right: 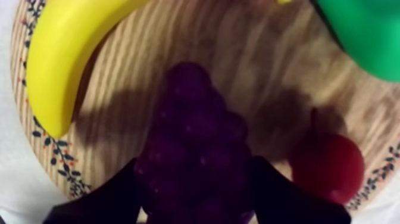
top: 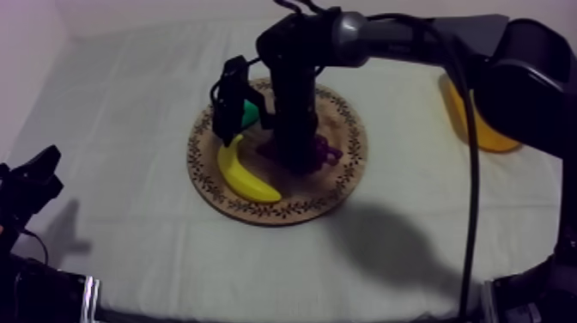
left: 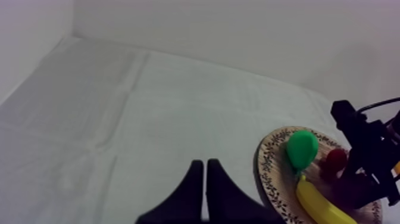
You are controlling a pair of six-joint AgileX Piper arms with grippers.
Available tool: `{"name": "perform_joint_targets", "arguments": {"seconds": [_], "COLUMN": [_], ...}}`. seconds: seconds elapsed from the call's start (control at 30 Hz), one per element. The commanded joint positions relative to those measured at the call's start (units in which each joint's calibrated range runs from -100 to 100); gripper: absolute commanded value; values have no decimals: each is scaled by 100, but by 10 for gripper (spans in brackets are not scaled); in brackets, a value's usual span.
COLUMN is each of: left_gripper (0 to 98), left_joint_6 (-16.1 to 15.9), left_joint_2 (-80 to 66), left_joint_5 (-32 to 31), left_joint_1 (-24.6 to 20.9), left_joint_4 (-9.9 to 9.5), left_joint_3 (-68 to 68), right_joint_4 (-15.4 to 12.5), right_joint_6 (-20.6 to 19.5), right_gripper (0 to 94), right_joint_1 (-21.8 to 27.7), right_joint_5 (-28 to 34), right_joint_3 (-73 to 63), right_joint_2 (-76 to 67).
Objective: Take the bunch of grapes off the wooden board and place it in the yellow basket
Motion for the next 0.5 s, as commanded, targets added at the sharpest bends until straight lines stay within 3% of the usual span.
{"name": "perform_joint_targets", "arguments": {"seconds": [0.0,0.47], "left_gripper": [1,1], "left_joint_6": [1,1], "left_joint_2": [0,0], "left_joint_5": [-5,-5], "left_joint_1": [0,0], "left_joint_4": [-3,-3], "left_joint_3": [-3,-3], "right_joint_4": [-10,27], "right_joint_6": [14,-114], "right_gripper": [356,337], "right_joint_1": [15,488], "right_joint_5": [8,-399], "right_joint_3": [45,663], "right_joint_2": [-119,-2122]}}
